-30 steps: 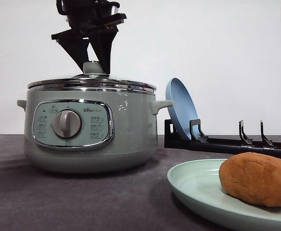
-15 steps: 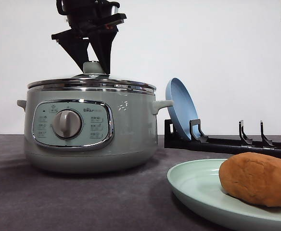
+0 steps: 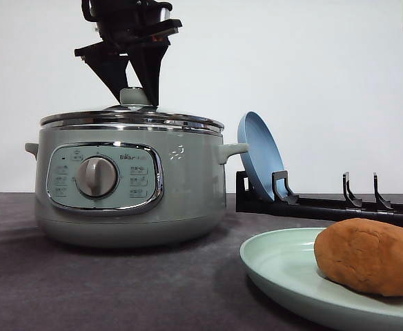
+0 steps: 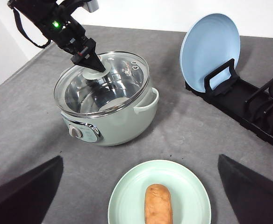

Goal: Transfer potato from steamer to green plate

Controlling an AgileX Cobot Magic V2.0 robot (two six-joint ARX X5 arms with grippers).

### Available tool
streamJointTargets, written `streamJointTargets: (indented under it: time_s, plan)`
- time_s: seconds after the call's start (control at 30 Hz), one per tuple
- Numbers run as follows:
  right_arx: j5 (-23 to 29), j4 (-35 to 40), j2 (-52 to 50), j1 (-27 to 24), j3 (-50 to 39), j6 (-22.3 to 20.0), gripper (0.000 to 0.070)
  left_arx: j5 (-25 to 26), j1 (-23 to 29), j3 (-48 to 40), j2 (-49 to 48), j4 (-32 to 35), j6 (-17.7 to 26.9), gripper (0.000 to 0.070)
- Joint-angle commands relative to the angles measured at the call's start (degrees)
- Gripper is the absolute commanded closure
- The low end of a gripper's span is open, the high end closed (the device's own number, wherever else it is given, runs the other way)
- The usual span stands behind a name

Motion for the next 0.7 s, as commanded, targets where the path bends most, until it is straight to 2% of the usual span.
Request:
streamJointTargets:
  time_s: [0.0, 0.67]
  plan:
    - [0.2, 0.5, 0.3, 0.3, 0.9, 0.0, 0.0007, -0.7, -0.2, 1.7, 1.8, 3.2, 1.4, 0.0699]
    - [0.2, 0.6, 0.3, 0.3, 0.9, 0.1, 0.0007, -0.7, -0.2, 1.7, -0.5, 2.9, 1.3, 0.0699]
